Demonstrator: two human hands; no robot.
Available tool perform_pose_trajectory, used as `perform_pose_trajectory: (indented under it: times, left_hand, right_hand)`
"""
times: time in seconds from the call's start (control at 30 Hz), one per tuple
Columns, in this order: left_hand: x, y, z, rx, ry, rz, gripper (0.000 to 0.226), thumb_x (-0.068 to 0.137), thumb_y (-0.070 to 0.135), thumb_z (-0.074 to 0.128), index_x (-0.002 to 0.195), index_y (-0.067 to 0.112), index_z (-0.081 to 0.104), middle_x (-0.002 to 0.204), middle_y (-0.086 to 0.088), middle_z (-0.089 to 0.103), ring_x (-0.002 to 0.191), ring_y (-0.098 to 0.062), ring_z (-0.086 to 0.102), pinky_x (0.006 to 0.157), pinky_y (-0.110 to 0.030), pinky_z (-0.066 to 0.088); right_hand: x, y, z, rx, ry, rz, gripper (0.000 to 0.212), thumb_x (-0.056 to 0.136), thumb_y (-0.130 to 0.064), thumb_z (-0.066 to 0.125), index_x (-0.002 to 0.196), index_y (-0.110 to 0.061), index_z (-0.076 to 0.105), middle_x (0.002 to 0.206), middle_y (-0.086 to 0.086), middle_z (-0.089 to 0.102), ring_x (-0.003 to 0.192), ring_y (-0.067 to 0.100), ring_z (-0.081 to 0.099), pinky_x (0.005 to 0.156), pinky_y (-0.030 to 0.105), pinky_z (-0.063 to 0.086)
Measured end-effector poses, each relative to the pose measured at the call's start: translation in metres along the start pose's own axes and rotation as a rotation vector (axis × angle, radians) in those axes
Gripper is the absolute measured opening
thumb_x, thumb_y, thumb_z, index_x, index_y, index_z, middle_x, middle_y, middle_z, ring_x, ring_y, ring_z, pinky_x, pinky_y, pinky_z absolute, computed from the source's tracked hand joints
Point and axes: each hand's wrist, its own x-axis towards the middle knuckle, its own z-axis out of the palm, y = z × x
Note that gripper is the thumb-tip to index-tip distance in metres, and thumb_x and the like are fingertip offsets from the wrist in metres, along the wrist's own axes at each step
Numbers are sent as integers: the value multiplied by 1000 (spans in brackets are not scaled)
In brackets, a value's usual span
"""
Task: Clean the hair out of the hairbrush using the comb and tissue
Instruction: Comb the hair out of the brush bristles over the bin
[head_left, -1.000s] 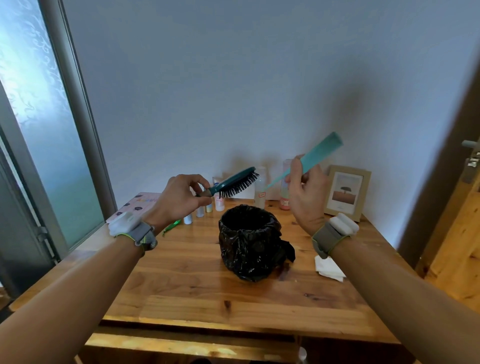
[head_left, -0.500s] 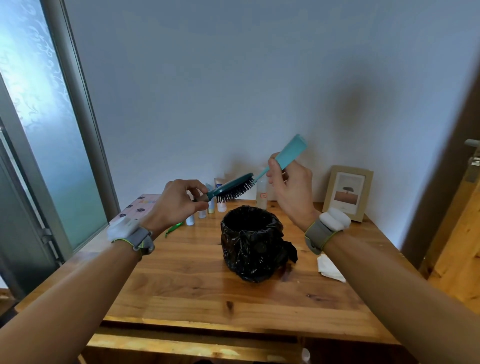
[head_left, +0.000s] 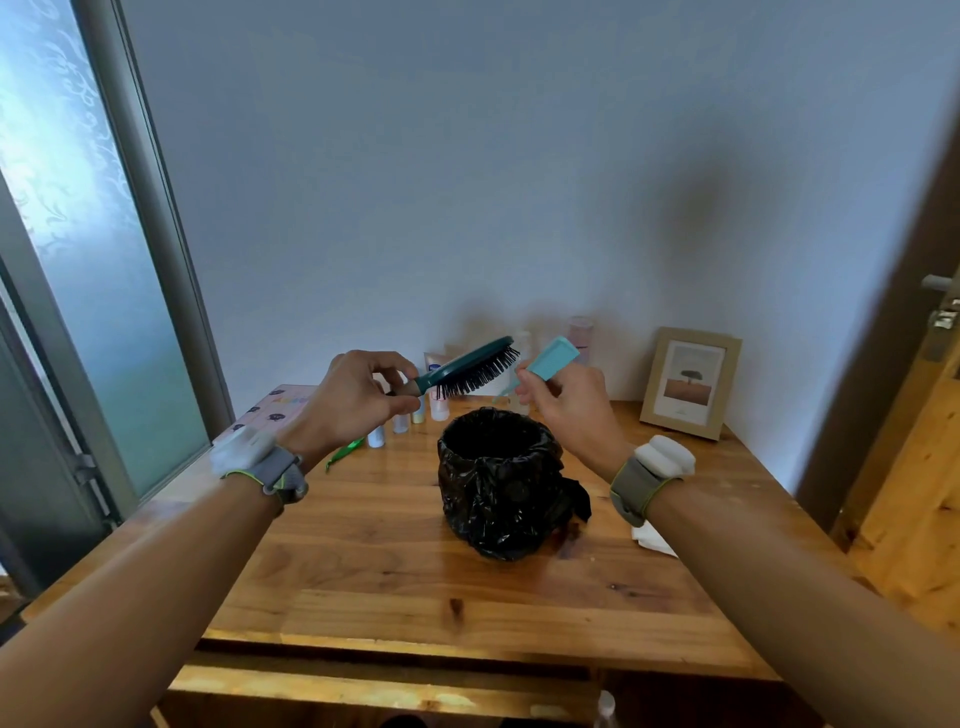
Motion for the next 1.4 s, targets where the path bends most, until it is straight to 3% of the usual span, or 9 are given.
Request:
perform_pose_trajectory:
  times: [0.3, 0.4, 0.47, 0.63, 0.73, 0.87, 1.03, 1.2, 1.4]
  left_hand:
    - [-1, 2, -1, 45, 13, -11, 23, 68, 17, 84, 84, 29, 74, 73, 10, 70, 57, -8, 62, 63, -24, 47]
    - [-1, 4, 1, 59, 14, -18, 22, 68, 18, 83, 84, 30, 74, 74, 10, 70, 65, -17, 67, 68, -29, 50]
    - [-1, 4, 1, 61, 21, -24, 22, 67, 18, 84, 82, 32, 74, 72, 11, 70, 63, -11, 65, 65, -26, 49]
    - [0, 8, 3, 62, 18, -31, 23, 67, 18, 84, 79, 33, 73, 72, 12, 68, 60, -4, 60, 63, -23, 45]
    - [0, 13, 6, 41, 1, -33, 22, 68, 16, 84, 82, 30, 74, 73, 9, 70, 52, -3, 56, 64, -26, 48]
    - [0, 19, 6, 27, 3, -3, 21, 69, 15, 83, 86, 25, 75, 76, 4, 71, 46, 0, 56, 65, -28, 51]
    - [0, 21, 1, 37, 15, 2, 20, 70, 15, 84, 84, 26, 74, 75, 3, 72, 49, -1, 57, 64, -28, 51]
    - [0, 19, -2, 33, 21, -24, 21, 69, 17, 84, 81, 30, 73, 75, 5, 71, 57, -18, 63, 66, -34, 54]
    - [1, 15, 0, 31, 27, -33, 22, 69, 17, 84, 80, 31, 72, 73, 7, 71, 54, -12, 59, 67, -36, 54]
  right_hand:
    - [-4, 5, -9, -126, -156, 40, 32, 95, -29, 60, 83, -2, 71, 72, 7, 72, 66, 21, 70, 67, 49, 57]
    - [-2, -4, -17, -109, -9, -23, 42, 96, -36, 54, 82, 1, 67, 71, 16, 69, 66, 30, 68, 59, 52, 54]
    - [0, -12, -22, -21, 158, -68, 44, 97, -39, 50, 84, 1, 64, 68, 18, 65, 62, 33, 64, 53, 52, 51]
    - [6, -37, -24, 148, 375, -179, 13, 97, -30, 52, 91, -25, 62, 65, -9, 62, 61, 24, 66, 57, 47, 55]
    - [8, -40, -17, 119, 260, -182, 15, 97, -27, 54, 91, -20, 66, 71, -5, 67, 63, 26, 67, 58, 47, 55]
    - [4, -29, -9, 11, 104, -166, 41, 97, -36, 52, 90, 0, 69, 74, 12, 69, 66, 28, 67, 61, 51, 55]
    - [-3, -10, -7, -124, -65, -128, 35, 97, -34, 56, 92, -3, 71, 77, 14, 70, 70, 29, 65, 64, 50, 53]
    - [-16, 6, -6, -325, -232, -89, 37, 96, -39, 56, 84, -7, 69, 73, 9, 68, 66, 23, 63, 62, 46, 52]
    - [-18, 10, -8, -344, -310, -65, 37, 96, -39, 56, 88, -5, 69, 89, 10, 62, 82, 24, 59, 72, 46, 52]
